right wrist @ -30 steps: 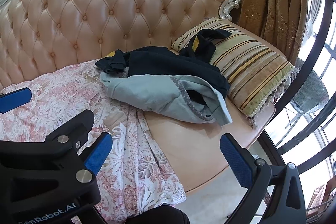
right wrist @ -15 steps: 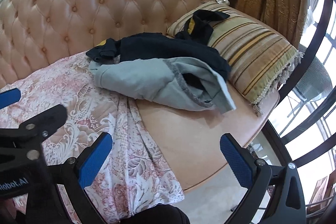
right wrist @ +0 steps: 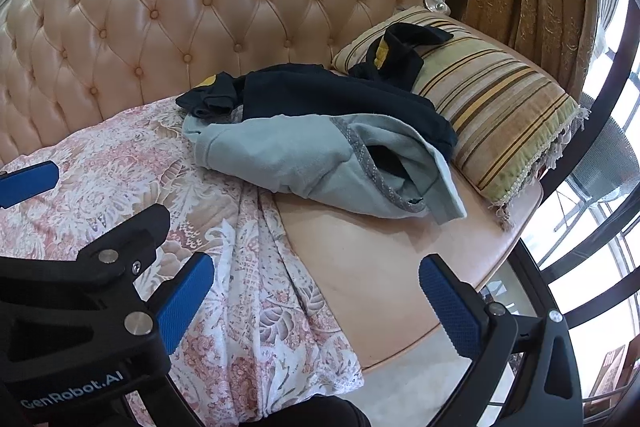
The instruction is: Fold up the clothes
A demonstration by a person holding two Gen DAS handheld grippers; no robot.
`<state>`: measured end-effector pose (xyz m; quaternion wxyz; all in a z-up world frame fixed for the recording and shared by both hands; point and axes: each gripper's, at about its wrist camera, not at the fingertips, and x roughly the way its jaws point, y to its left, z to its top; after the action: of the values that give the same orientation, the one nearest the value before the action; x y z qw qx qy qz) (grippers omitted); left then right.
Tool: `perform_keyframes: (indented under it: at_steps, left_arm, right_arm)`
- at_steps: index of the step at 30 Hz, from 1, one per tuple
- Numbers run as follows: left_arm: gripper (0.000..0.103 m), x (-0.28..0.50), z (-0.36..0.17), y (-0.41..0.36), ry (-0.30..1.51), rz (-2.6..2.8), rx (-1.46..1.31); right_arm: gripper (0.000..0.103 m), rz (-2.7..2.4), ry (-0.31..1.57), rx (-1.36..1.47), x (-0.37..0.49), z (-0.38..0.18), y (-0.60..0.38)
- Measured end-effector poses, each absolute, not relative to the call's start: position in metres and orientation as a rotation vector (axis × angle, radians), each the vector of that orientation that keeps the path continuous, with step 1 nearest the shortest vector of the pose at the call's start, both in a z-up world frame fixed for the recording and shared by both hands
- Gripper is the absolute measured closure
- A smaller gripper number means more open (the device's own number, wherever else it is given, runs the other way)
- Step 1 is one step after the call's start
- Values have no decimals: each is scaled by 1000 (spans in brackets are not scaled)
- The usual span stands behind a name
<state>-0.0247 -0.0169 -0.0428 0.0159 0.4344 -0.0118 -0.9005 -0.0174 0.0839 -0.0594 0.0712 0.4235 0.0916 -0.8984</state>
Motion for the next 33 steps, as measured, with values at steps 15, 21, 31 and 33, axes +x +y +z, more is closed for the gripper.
perform_keyframes:
  at_steps: [15,21,31,33]
  left_arm:
    - [0,-53,-89,-49,289,-2942,1661]
    - [0,-82,-60,-57,109,-3058,1497]
    - [1,-111,-111,-58,-57,-2941,1711]
    - [0,-110,-114,-56,-61,-2951,1725]
  right_arm:
    - [0,-2580,230,1330,-39,-98,114]
    - [0,-2642,74,1092,-63,-52,164]
    - [56,-2506,23,1163,-107,-116,172]
    - [42,-2483,9,1156,-117,-120,173]
